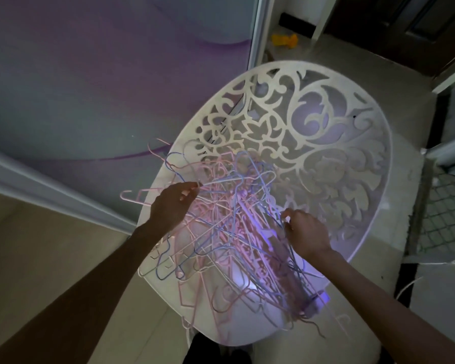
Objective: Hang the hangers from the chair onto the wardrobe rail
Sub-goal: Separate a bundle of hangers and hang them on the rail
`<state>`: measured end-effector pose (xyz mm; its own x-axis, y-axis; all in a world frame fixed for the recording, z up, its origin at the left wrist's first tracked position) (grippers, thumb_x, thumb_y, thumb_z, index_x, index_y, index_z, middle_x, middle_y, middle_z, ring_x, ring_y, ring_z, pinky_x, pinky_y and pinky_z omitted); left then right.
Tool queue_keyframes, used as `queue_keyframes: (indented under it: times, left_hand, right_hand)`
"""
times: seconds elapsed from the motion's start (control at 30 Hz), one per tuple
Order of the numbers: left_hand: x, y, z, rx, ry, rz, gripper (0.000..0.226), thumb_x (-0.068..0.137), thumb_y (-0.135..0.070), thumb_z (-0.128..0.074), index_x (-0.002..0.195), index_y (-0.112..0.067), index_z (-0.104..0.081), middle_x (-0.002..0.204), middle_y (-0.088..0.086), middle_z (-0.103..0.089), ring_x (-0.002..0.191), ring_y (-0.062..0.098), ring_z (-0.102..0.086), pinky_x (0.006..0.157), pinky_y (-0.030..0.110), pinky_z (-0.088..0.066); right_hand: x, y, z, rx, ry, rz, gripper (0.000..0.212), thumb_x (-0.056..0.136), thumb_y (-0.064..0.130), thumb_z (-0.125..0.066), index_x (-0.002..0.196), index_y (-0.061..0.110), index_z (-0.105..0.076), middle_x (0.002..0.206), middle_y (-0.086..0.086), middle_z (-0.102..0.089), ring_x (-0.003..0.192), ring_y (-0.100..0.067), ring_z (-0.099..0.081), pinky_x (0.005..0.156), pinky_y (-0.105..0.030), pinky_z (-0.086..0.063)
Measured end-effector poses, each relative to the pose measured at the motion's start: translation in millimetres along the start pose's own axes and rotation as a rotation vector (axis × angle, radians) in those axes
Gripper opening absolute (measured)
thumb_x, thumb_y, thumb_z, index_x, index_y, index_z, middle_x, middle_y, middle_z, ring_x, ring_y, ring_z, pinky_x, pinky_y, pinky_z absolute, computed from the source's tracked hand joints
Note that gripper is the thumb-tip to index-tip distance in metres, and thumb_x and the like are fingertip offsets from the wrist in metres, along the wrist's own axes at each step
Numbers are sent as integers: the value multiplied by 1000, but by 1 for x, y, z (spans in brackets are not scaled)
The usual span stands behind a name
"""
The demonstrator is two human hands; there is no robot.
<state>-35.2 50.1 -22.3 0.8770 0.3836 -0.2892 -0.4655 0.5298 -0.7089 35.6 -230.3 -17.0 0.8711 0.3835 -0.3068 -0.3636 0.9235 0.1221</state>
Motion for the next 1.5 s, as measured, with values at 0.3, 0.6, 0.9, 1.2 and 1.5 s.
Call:
queue_keyframes:
  times: [0.3, 0.6, 0.9, 1.2, 1.5]
  left_hand:
    - [-1, -28, 3, -32, 35, -56, 16, 99, -27, -40, 97, -28, -56, 112, -1, -66, 72, 17, -63, 79, 34, -50]
    - [7, -42, -12, -176, 42, -8, 39, 100, -36, -35, 124, -19, -61, 128, 4, -60, 118, 20, -54, 100, 32, -38]
    - [19, -34, -25, -546, -4, 193, 21, 99, -20, -41, 105, -17, -61, 74, -5, -58, 66, 6, -51, 65, 18, -41]
    - [3, -2, -28, 89, 119, 370, 71, 90, -35, -57, 144, -1, -26, 149, 17, -33, 138, 30, -33, 112, 36, -26]
    - [-60, -13, -59, 240, -212, 234, 71, 85, -19, -64, 145, -13, -26, 144, 16, -36, 130, 36, -36, 101, 45, -36]
  right_hand:
    - [4, -22, 12, 214, -38, -147, 27, 90, 4, -43, 106, 16, -61, 103, -20, -67, 101, -38, -61, 78, -38, -47]
    - [7, 19, -2, -23, -378, 202, 51, 73, 22, -67, 120, 8, -54, 113, -13, -61, 104, -34, -58, 90, -40, -38]
    - [45, 47, -26, 389, -84, -220, 111, 74, 47, -71, 149, 5, -1, 152, -19, -19, 140, -34, -22, 112, -45, -23]
    - [10, -11, 15, 117, -326, 178, 51, 77, 26, -67, 122, 7, -55, 117, -16, -60, 107, -36, -57, 92, -38, -42]
    - [-19, -50, -3, 910, 352, -313, 8, 91, 23, -59, 85, 20, -64, 86, -12, -63, 63, -9, -57, 50, -7, -42]
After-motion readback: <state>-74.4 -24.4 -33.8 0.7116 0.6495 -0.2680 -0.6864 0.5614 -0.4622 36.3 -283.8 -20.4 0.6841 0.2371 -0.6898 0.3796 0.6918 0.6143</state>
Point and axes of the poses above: each hand's wrist, its own x-axis towards the middle knuckle, its own z-axis out of the back of the hand, y = z × x, the point moved 1 cm from there along x, towards the middle knuckle
